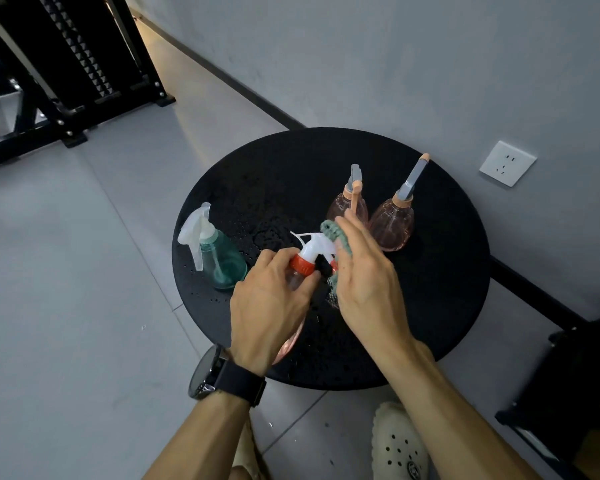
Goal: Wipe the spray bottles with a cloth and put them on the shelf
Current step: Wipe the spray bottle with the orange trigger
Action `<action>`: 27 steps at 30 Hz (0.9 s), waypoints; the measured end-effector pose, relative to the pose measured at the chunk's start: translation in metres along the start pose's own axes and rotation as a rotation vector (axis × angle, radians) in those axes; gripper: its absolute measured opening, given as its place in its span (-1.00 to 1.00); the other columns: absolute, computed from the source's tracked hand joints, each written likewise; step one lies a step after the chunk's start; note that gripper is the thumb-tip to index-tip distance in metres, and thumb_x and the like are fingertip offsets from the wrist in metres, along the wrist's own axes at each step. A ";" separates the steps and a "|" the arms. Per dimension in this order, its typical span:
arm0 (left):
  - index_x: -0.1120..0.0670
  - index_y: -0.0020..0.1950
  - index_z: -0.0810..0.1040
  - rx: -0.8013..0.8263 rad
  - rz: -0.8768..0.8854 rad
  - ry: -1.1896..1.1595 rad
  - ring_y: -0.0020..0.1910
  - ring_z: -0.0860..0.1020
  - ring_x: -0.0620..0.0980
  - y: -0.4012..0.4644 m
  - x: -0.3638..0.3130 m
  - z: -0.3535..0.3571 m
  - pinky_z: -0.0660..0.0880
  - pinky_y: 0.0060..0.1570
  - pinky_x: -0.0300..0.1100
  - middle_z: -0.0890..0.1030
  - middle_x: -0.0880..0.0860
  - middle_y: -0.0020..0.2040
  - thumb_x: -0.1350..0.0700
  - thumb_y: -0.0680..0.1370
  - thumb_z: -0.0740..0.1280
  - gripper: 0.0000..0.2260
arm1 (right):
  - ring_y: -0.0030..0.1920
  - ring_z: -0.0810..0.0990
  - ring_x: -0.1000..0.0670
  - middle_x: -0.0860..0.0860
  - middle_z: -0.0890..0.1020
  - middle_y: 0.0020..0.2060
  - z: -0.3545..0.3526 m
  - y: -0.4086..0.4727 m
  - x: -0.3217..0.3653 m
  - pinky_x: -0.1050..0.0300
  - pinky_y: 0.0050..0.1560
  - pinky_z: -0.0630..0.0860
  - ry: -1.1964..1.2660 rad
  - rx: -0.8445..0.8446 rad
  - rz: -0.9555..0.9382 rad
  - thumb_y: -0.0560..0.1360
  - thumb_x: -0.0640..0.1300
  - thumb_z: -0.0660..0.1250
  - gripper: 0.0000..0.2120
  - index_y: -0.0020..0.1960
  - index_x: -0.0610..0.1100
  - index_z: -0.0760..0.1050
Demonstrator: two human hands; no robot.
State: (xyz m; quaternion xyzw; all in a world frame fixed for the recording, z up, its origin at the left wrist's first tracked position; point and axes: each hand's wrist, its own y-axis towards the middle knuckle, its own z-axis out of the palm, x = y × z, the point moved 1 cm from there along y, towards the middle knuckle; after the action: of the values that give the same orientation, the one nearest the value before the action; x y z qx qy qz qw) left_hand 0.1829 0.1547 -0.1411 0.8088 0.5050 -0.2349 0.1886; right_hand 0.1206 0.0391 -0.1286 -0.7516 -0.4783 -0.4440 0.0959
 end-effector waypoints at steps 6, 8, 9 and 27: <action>-0.19 0.18 0.55 0.041 -0.004 -0.110 -0.09 0.53 -0.12 0.003 0.005 0.000 0.51 -0.07 -0.09 0.54 -0.15 -0.09 -0.22 0.53 0.32 -0.73 | 0.12 0.60 0.08 0.04 0.63 0.11 -0.016 0.011 0.000 -0.03 0.15 0.57 0.316 -0.075 0.300 0.66 -0.04 0.09 -0.70 0.30 -0.05 0.48; -0.18 0.14 0.56 0.088 0.020 -0.150 -0.13 0.55 -0.10 0.004 0.005 0.002 0.55 -0.05 -0.02 0.59 -0.13 -0.14 -0.20 0.53 0.32 -0.78 | 0.10 0.63 0.06 0.04 0.66 0.06 -0.016 0.011 0.001 -0.10 0.17 0.55 0.545 -0.004 0.372 0.66 -0.02 0.11 -0.72 0.26 -0.01 0.51; -0.17 0.09 0.56 0.112 0.029 -0.170 -0.16 0.56 -0.10 0.004 0.005 0.003 0.55 -0.06 -0.01 0.60 -0.12 -0.18 -0.18 0.53 0.32 -0.81 | 0.12 0.63 0.05 0.04 0.67 0.07 -0.015 0.011 0.002 -0.10 0.20 0.53 0.665 0.024 0.400 0.66 -0.03 0.12 -0.73 0.26 0.00 0.52; -0.19 0.18 0.54 0.233 0.037 -0.592 -0.07 0.65 0.01 0.007 0.003 -0.005 0.57 0.00 -0.11 0.69 0.04 -0.06 -0.04 0.63 0.28 -0.85 | 0.45 0.26 0.14 -0.04 0.33 0.47 -0.002 -0.006 0.009 0.47 0.37 0.18 0.077 0.157 -0.144 0.65 -0.21 0.11 -0.57 0.51 -0.18 0.22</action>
State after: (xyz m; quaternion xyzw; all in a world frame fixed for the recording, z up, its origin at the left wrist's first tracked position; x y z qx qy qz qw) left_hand 0.1912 0.1565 -0.1379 0.7306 0.3829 -0.5129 0.2379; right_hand 0.1163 0.0472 -0.1220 -0.6879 -0.5604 -0.4394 0.1404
